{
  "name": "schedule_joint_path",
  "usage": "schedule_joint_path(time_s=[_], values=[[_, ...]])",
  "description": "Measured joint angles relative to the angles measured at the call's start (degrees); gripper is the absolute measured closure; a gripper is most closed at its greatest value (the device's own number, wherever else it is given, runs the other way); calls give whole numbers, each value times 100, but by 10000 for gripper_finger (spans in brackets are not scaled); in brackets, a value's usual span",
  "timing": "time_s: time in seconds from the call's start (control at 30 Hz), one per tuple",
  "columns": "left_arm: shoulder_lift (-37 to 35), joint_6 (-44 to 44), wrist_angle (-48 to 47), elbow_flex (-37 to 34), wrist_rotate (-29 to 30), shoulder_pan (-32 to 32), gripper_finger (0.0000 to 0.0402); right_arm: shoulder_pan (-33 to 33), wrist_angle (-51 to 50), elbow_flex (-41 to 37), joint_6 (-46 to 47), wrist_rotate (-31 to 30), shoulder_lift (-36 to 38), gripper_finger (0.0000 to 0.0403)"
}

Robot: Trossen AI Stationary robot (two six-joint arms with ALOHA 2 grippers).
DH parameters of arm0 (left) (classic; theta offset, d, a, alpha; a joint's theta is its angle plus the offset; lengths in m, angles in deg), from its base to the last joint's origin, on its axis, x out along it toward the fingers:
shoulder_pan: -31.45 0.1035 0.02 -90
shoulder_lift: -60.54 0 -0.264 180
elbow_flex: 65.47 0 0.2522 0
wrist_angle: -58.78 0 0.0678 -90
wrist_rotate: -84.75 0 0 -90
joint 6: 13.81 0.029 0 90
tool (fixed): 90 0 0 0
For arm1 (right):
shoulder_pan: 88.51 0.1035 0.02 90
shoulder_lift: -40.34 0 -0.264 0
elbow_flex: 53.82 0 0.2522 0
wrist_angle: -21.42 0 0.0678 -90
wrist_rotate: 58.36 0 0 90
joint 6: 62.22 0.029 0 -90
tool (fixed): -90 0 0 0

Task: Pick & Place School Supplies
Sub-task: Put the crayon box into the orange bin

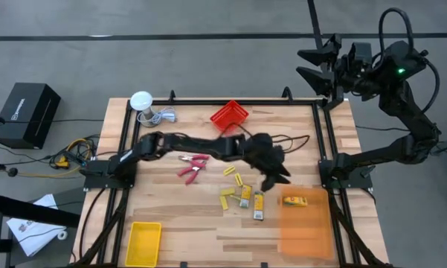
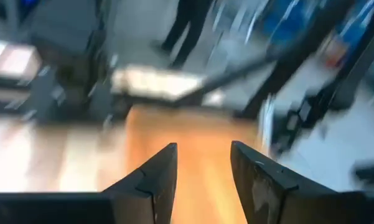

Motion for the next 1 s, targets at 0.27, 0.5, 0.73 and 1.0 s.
schedule_joint_path(time_s=[0.27,0.5,0.73,1.0], values=[[-611,701,-3233,-51,42,259,266,288,146,265,-47,0,-20,191],[-596,-1677,-3508,-804,36,193,267,526,234,263,-60,-14,-7,191],[-596,-3071,-3091,-1299,-20,-10,267,686,130,263,-213,-17,-9,191],[-589,-4373,-2174,-1920,-11,-93,255,681,61,263,-298,20,41,191]])
